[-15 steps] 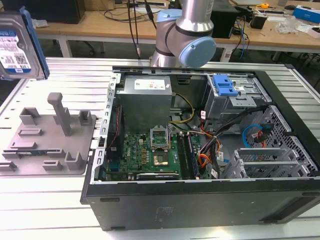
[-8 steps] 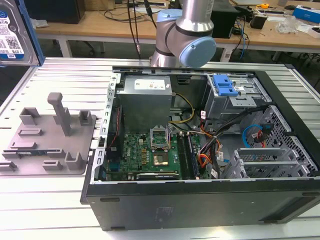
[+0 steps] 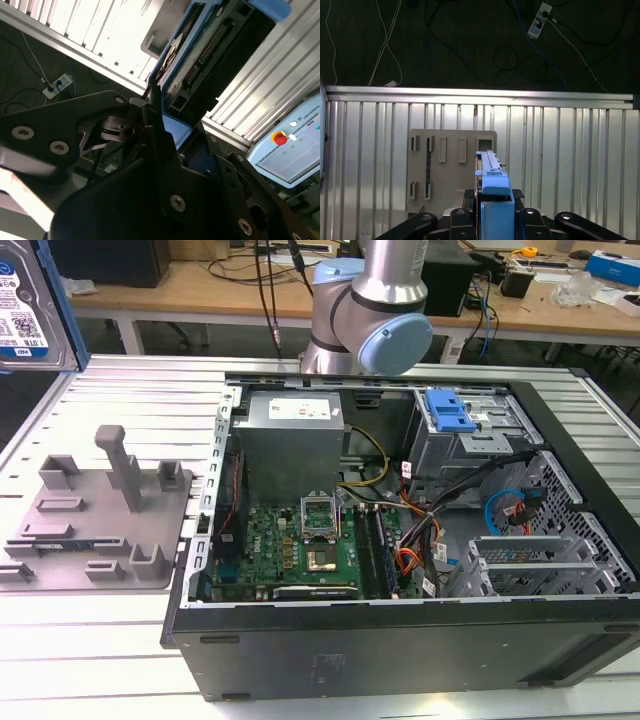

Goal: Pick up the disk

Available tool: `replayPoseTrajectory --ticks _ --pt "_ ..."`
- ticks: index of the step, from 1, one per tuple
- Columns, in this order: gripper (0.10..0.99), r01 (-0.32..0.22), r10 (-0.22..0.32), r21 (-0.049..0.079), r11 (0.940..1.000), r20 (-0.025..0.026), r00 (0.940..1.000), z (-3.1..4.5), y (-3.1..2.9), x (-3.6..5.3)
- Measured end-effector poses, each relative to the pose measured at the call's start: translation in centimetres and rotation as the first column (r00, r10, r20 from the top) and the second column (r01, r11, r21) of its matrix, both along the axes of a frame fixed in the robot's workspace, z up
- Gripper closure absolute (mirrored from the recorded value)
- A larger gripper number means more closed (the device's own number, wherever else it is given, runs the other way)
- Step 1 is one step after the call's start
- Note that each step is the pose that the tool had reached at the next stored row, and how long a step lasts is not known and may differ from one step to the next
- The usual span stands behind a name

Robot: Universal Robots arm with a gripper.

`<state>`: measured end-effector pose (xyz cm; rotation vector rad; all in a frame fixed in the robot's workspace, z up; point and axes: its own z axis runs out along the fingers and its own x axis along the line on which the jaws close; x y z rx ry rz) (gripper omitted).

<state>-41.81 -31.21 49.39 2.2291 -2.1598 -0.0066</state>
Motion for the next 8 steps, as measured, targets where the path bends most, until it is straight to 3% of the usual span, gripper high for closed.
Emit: replayPoseTrajectory --ticks 8 --pt "0.722 0.000 0.000 0.000 1.0000 0.0000 1.0000 0.00 0.00 0.00"
